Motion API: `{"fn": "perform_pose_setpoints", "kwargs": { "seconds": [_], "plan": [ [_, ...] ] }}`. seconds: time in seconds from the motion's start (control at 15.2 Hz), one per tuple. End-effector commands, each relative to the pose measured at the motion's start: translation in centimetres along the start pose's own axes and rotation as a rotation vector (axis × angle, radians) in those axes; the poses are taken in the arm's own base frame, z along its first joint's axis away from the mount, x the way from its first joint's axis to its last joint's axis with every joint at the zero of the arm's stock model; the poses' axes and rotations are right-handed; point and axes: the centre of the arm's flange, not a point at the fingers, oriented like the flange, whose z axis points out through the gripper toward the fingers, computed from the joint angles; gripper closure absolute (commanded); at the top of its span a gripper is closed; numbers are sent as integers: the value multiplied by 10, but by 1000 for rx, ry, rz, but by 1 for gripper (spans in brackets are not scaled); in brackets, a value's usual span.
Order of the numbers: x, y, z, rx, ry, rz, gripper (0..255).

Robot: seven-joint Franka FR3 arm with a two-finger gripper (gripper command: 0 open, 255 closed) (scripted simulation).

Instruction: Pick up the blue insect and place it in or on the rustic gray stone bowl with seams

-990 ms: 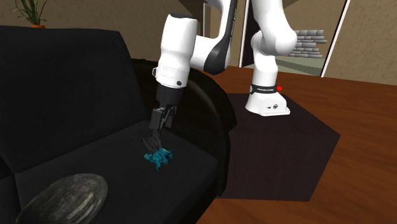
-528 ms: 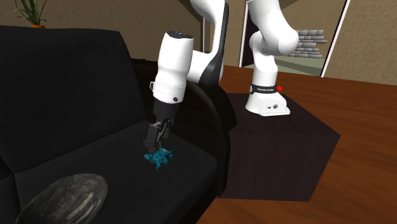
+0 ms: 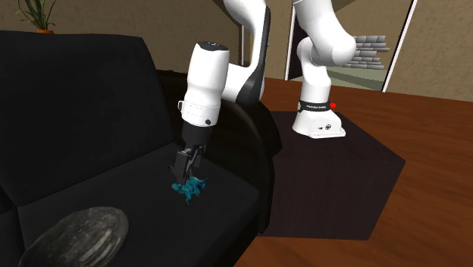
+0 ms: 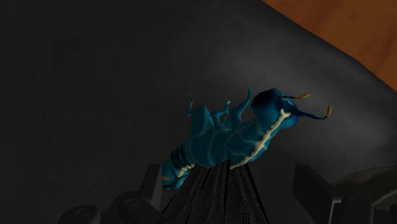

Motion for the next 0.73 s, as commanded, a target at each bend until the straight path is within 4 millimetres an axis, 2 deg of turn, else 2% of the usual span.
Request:
{"fn": "perform_pose_setpoints", "kwargs": {
  "seconds": [0.0, 0.07, 0.66],
  "plan": [
    [0, 0, 0, 0, 0, 0, 0],
    [0, 0, 0, 0, 0, 0, 255],
    [0, 0, 0, 0, 0, 0, 255]
  ]
}}
